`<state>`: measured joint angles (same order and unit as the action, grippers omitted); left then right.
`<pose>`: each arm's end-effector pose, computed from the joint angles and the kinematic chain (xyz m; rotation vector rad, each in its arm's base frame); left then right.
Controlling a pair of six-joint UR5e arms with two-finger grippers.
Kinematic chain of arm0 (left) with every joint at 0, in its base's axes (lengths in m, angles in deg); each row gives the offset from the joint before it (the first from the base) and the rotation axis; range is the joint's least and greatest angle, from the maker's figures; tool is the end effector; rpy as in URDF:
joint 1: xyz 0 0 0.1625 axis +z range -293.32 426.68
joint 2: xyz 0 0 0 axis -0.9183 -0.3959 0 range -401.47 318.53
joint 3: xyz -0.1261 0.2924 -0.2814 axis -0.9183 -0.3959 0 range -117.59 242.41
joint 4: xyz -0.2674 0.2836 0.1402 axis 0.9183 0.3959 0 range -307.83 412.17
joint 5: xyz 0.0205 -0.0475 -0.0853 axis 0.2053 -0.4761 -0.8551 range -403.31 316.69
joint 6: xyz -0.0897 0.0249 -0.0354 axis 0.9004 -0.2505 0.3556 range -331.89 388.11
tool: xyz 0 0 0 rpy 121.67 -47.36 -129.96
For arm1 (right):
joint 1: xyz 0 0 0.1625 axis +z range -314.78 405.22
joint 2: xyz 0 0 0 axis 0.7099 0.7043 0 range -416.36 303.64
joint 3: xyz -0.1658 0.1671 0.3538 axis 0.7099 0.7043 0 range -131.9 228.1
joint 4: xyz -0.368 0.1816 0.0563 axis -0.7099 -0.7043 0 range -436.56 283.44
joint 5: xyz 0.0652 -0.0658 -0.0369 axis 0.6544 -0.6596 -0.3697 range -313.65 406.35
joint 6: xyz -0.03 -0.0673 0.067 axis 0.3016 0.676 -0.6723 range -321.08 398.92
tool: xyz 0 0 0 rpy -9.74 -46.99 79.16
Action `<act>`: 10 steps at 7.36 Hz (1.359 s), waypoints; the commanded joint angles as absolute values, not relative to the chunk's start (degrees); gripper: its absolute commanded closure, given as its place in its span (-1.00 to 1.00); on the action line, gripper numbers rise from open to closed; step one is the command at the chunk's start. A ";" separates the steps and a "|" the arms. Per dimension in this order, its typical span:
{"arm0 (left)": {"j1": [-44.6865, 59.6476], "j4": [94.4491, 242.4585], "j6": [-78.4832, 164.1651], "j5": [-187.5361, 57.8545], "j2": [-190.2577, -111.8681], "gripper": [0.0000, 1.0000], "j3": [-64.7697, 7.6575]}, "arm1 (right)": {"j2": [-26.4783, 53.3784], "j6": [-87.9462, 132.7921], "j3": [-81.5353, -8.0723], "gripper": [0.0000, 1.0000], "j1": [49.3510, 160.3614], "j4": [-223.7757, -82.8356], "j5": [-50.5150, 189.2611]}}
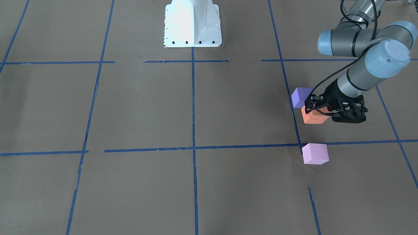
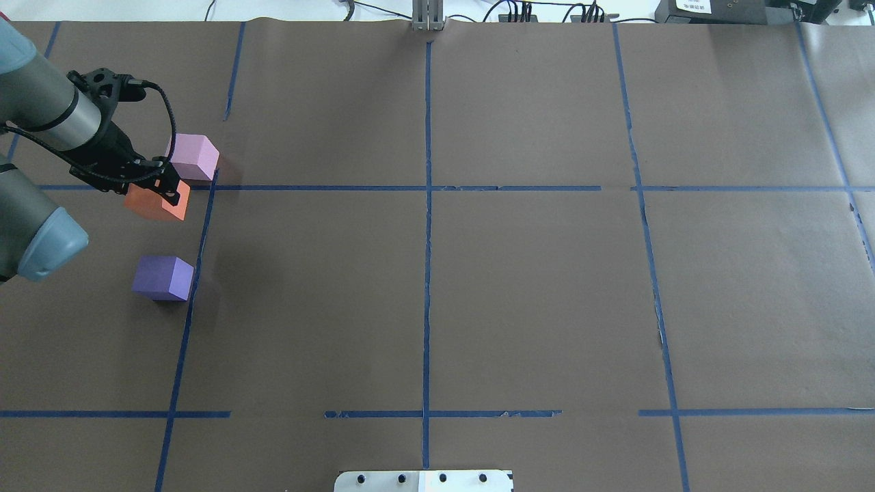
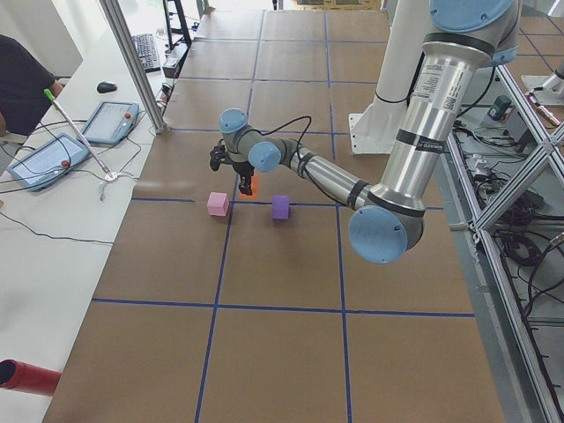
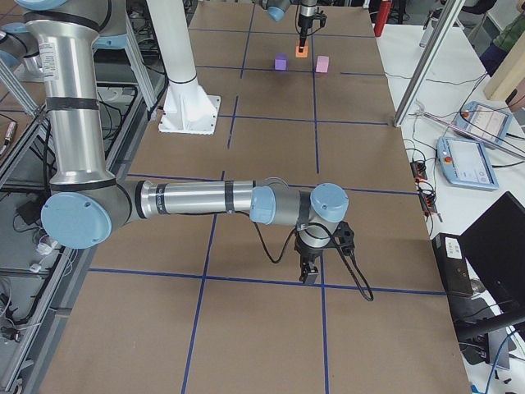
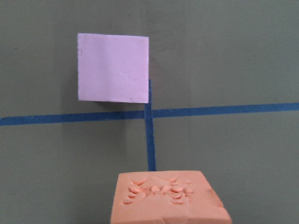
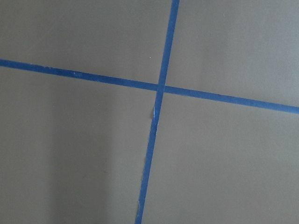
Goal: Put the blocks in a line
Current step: 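Slide the orange cube with the left gripper toward the pink and purple cubes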
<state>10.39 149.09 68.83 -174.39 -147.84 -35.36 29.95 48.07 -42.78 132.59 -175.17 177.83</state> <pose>0.2776 -0.5383 0.4226 -0.0100 0.8689 0.0798 0.0438 -0.5150 0.6368 -0.0263 -0.7272 -0.1710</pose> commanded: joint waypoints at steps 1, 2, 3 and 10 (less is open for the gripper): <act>9.90 149.03 66.79 -174.44 -146.67 0.06 -34.71 | 29.95 48.06 -42.78 -1.00 132.59 -175.17 177.84; 10.33 149.03 66.78 -174.35 -146.59 0.06 -34.44 | 29.95 48.06 -42.78 -1.00 132.59 -175.17 177.84; 10.43 149.38 66.78 -174.53 -147.11 0.05 -32.79 | 29.95 48.06 -42.78 -1.00 132.59 -175.17 177.84; 10.86 153.24 66.69 -175.85 -151.77 0.05 -22.59 | 29.95 48.06 -42.78 -1.00 132.59 -175.17 177.84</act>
<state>10.64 152.48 66.66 -175.76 -151.54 -23.89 29.95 48.06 -42.78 132.59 -175.17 177.84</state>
